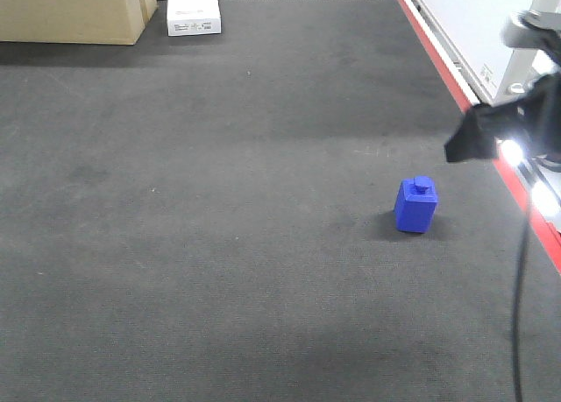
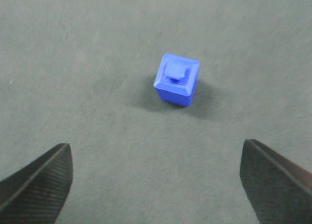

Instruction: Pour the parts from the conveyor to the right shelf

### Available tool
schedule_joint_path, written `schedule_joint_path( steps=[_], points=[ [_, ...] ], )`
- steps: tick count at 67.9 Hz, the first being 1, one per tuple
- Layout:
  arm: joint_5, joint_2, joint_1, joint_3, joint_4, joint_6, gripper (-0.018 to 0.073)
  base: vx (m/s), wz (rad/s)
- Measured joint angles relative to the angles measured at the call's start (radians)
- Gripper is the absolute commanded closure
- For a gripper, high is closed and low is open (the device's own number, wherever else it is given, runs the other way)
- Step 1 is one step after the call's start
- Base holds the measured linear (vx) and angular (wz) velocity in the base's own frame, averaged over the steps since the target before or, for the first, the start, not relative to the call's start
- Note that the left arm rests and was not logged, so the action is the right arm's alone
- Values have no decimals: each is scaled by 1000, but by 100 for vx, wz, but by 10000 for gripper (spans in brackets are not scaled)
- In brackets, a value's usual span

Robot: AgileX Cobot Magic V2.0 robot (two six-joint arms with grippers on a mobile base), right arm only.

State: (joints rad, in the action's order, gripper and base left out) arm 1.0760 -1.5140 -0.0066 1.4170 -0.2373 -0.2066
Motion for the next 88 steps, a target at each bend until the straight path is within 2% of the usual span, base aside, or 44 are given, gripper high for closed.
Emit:
schedule_joint_path(
  steps=[15,27,48,88],
  points=[
    [141,-229,68,266,39,87,-65,0,0],
    [162,-381,91,400,56,175,-60,0,0],
    [164,-493,90,424,142,214,-51,0,0],
    [160,-668,90,436,155,224,-35,0,0]
  ],
)
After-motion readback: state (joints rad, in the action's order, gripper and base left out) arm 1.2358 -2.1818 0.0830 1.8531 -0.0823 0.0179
